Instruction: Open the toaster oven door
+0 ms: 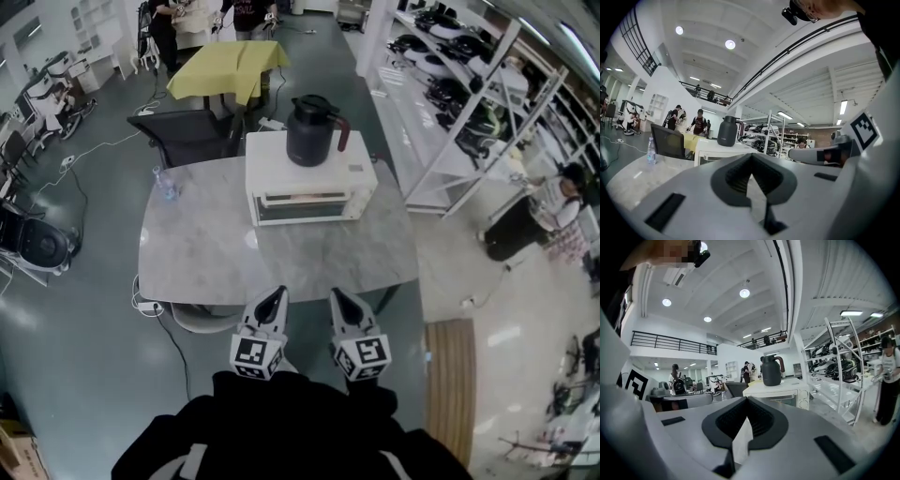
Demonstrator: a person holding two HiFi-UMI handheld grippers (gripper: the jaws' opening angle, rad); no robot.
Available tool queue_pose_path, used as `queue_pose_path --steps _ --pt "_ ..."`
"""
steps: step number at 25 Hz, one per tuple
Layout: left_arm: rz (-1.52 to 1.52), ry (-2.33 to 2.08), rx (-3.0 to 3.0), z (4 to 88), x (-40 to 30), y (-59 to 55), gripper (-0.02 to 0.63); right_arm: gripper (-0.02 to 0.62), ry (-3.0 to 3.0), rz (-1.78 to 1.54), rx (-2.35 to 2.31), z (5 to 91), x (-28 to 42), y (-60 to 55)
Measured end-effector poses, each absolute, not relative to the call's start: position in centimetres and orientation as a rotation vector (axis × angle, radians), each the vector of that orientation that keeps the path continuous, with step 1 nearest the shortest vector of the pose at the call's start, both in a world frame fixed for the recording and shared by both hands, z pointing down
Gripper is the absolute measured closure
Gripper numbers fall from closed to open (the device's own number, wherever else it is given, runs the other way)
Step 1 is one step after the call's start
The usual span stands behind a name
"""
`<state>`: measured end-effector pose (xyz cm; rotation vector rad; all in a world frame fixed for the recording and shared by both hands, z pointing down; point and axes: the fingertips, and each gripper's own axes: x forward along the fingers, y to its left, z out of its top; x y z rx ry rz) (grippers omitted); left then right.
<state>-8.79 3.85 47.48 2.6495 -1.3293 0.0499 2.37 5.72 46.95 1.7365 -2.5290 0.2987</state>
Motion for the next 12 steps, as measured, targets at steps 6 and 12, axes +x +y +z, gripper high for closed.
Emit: queue_pose_path --steps 6,12 --pt "0.041 -1.318 2.645 47.7 -8.8 -1.2 0.603 0.592 -2.517 0.311 1.747 47.7 2.4 0.5" --pt "0.036 -1.335 2.637 47.7 -9.3 -3.9 0.603 0.592 -2.510 0.281 1.761 47.5 2.5 -2.3"
